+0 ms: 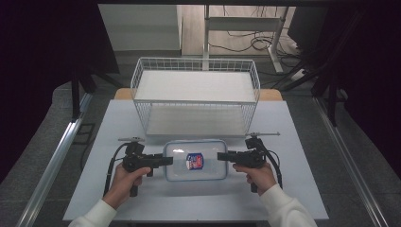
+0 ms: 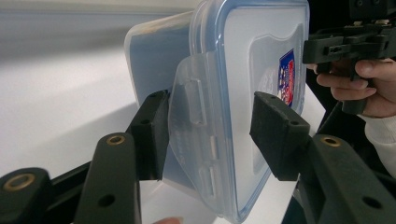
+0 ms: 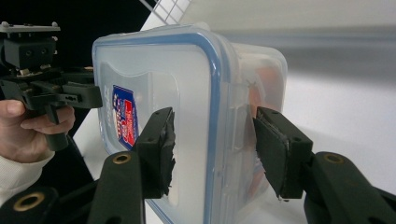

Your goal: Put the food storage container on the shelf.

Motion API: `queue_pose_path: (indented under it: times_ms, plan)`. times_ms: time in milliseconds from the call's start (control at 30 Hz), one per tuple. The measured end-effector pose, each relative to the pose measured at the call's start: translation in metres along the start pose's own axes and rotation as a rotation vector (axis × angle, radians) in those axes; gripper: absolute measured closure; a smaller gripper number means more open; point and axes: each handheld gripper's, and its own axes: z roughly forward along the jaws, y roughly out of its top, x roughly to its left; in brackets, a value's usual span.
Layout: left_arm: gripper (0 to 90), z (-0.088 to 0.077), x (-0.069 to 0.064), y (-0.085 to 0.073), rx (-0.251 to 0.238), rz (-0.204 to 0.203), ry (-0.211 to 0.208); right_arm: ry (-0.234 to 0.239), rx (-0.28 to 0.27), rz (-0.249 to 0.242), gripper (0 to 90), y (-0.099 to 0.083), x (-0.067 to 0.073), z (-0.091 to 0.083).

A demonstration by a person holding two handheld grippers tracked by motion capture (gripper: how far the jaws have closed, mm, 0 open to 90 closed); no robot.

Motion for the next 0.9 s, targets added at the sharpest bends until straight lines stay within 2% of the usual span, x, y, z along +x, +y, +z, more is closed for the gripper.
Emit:
queue_pose_path:
  times_ms: [200,367,633,900]
  plan:
    - [48.3,0.005,0.013,0.017,-0.006,-0.006,-0.004,-0.007,-0.009,-0.003,48.2,0.017,-0.007,0.007]
    - [48.3,0.008,0.020,0.034,-0.017,0.014,0.008,-0.003,-0.028,-0.012,48.1,0.032,-0.014,0.014]
    - [48.6,0.018,0.035,0.055,-0.036,0.022,0.015,-0.005,-0.063,-0.028,47.5,0.051,-0.029,0.025]
    - [48.6,0.024,0.053,0.070,-0.066,0.019,0.016,-0.009,-0.098,-0.007,47.2,0.063,-0.041,0.038]
